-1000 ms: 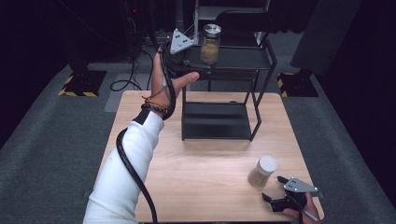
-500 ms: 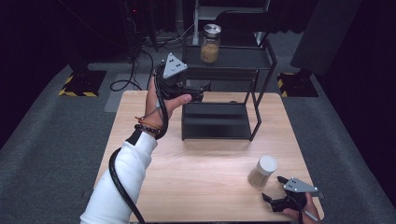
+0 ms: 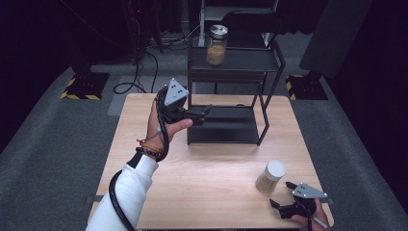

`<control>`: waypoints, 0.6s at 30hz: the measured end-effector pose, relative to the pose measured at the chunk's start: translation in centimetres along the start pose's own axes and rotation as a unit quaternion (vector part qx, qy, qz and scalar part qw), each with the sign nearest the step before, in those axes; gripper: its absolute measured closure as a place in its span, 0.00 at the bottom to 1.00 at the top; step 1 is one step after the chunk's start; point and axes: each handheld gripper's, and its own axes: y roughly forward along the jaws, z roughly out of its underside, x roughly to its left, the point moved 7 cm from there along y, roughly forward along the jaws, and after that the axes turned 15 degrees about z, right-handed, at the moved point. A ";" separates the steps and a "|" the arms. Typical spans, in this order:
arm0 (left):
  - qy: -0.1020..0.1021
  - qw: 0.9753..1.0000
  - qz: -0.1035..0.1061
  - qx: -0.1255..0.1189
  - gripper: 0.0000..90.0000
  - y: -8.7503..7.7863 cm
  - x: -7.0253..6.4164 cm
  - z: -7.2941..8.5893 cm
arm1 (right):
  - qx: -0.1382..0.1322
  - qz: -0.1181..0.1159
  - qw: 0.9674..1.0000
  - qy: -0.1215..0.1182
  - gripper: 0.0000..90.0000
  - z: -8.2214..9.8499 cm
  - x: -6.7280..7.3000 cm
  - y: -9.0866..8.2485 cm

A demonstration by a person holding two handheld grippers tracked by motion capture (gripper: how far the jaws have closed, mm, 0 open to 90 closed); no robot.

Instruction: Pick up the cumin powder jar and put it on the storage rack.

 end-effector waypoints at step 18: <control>-0.011 1.000 -0.003 0.019 0.01 -0.5 -1.8 4.8 | 0.000 0.000 1.000 0.000 0.00 0.0 0.0 0.0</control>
